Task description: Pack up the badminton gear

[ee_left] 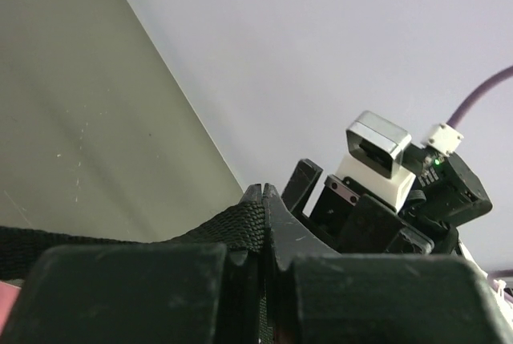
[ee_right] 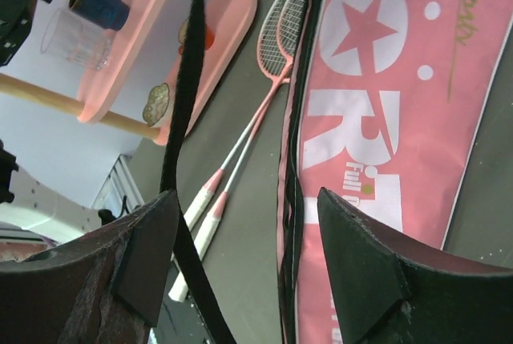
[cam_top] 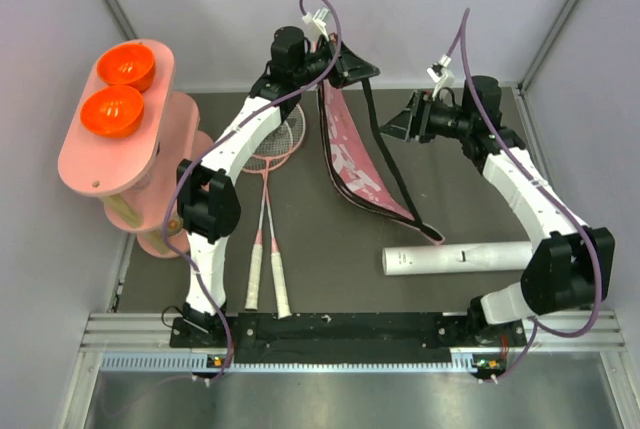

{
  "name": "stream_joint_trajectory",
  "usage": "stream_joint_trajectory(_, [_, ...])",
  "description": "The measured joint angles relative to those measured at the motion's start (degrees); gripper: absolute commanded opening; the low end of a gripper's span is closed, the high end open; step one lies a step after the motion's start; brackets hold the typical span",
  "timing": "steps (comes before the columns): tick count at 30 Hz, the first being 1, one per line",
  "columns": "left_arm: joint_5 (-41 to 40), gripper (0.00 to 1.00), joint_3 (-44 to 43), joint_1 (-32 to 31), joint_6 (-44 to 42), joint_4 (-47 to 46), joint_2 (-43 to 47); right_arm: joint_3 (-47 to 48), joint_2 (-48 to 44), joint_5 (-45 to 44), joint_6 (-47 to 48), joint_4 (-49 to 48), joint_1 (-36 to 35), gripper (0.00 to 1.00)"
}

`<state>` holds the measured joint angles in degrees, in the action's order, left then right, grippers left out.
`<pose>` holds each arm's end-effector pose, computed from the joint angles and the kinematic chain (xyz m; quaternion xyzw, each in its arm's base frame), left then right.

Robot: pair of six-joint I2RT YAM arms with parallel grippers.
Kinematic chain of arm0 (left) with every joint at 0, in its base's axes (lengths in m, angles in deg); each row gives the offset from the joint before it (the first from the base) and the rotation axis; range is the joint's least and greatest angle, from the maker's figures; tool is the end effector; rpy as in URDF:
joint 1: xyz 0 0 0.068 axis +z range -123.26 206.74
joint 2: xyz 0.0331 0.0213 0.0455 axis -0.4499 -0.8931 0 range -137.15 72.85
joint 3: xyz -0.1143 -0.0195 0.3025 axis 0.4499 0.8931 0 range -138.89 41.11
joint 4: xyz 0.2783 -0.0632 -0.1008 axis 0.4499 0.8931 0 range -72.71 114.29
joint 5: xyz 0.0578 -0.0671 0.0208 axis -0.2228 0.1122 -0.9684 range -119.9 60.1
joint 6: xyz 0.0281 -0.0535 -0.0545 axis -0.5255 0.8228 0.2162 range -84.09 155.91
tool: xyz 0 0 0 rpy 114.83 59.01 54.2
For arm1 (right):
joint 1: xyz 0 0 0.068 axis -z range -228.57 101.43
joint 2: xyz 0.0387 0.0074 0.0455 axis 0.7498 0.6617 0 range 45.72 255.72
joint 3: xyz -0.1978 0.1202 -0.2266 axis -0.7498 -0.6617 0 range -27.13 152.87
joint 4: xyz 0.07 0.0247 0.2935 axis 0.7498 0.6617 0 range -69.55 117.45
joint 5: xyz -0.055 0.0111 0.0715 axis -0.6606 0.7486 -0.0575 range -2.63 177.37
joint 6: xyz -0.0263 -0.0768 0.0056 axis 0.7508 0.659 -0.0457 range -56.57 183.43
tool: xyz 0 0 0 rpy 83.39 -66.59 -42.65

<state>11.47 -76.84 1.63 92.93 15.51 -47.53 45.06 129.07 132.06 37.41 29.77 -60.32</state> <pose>0.5217 -0.2960 0.4329 0.0559 0.7079 -0.6215 0.3310 0.3761 0.1291 0.3875 -0.1207 0.7810 0.4661 0.3978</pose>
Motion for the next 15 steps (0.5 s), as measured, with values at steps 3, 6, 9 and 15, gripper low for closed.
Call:
stream_joint_trajectory(3, [0.00,0.00,0.00,0.00,0.00,0.07,0.00,-1.73,-2.12,0.85,0.07,-0.42,-0.11,0.70])
stream_joint_trajectory(6, [0.00,0.00,0.00,0.00,0.02,0.04,0.00,-2.08,-3.56,1.86,-0.07,-0.94,-0.15,0.70])
stream_joint_trajectory(9, [0.07,0.00,0.00,0.00,0.07,0.04,0.00,-2.08,-4.33,2.10,-0.15,-1.64,-0.55,0.70])
stream_joint_trajectory(15, [0.46,0.00,0.02,0.00,0.48,0.04,0.00,-2.03,-4.24,0.42,-0.61,-2.93,-5.57,0.58])
